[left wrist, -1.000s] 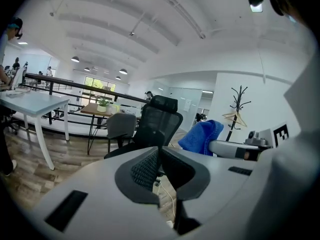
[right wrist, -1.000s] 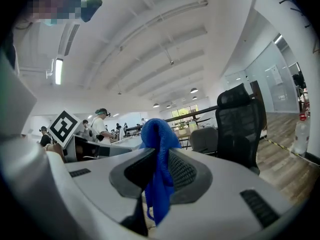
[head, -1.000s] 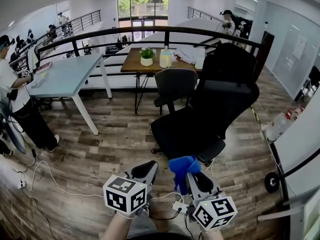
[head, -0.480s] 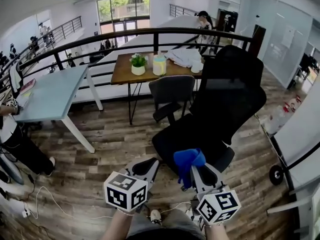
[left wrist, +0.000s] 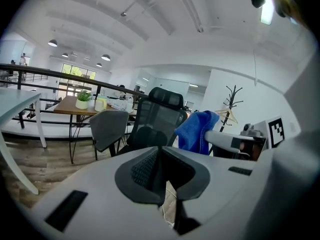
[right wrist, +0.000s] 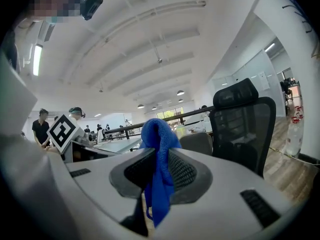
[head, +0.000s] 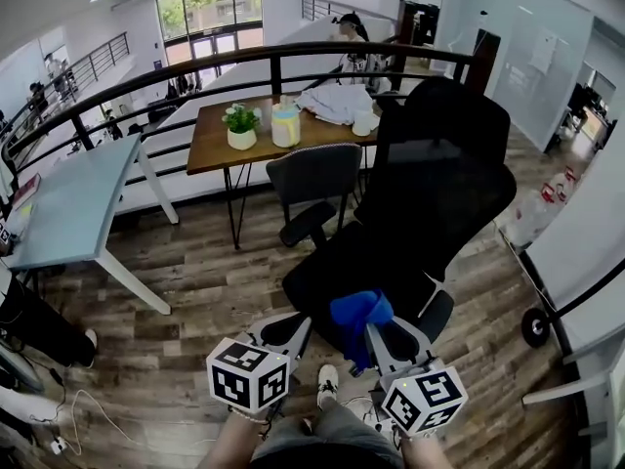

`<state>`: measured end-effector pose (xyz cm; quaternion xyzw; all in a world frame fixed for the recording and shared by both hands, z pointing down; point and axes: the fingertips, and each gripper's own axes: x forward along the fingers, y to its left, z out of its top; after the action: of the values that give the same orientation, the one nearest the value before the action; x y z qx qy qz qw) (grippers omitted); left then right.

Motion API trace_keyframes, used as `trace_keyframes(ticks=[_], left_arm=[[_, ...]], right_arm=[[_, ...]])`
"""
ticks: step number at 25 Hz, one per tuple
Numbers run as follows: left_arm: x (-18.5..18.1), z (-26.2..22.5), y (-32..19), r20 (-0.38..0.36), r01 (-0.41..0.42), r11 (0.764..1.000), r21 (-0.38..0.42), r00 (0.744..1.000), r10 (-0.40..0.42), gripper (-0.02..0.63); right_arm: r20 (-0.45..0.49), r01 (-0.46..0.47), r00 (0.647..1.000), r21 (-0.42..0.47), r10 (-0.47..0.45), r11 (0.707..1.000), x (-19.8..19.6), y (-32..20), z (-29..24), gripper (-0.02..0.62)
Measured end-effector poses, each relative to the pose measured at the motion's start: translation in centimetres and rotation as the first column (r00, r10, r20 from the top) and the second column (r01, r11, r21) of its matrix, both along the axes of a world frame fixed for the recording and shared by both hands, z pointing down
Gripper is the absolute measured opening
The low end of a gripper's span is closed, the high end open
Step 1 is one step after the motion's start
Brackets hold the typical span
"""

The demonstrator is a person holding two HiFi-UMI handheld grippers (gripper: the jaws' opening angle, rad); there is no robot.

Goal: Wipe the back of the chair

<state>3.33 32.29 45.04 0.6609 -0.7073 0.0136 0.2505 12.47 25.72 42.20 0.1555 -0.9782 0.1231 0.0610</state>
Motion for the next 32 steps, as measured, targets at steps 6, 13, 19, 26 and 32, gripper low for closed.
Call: trace_keyframes(ticks=[6, 13, 19, 26, 32], left_arm=[[-3.7, -0.5, -7.5, 0.008, -0.040, 0.999, 0.006, 0.999, 0.040, 0.034], [-7.6, -1.9, -16.2, 0.019, -0.065, 0.997, 0.036, 0.998, 0.064, 0.034], [-7.8, -1.8, -22.3, 0.007, -0.126, 0.991, 0.040, 0.992, 0.126, 0.034], [-7.4, -1.3, -27.2, -0.007, -0.207, 0.978, 0.025, 0.978, 0.207, 0.034], [-6.9, -1.5, -30.8, -0.027, -0.264, 0.964, 0.031, 0.964, 0.264, 0.034]], right_arm=[[0.030, -0.023, 0.999, -0.027, 0.024, 0.999, -4.5, -6.4, -0.3, 0.084], [0.052, -0.043, 0.998, -0.019, 0.044, 0.999, -8.2, -14.3, -1.6, 0.084], [0.073, -0.094, 0.993, -0.014, 0.095, 0.995, -8.6, -19.6, -2.5, 0.084], [0.062, -0.170, 0.983, -0.044, 0.173, 0.984, -7.9, -23.6, -1.6, 0.084], [0.046, -0.240, 0.969, -0.036, 0.242, 0.970, -7.1, -26.9, -2.3, 0.084]])
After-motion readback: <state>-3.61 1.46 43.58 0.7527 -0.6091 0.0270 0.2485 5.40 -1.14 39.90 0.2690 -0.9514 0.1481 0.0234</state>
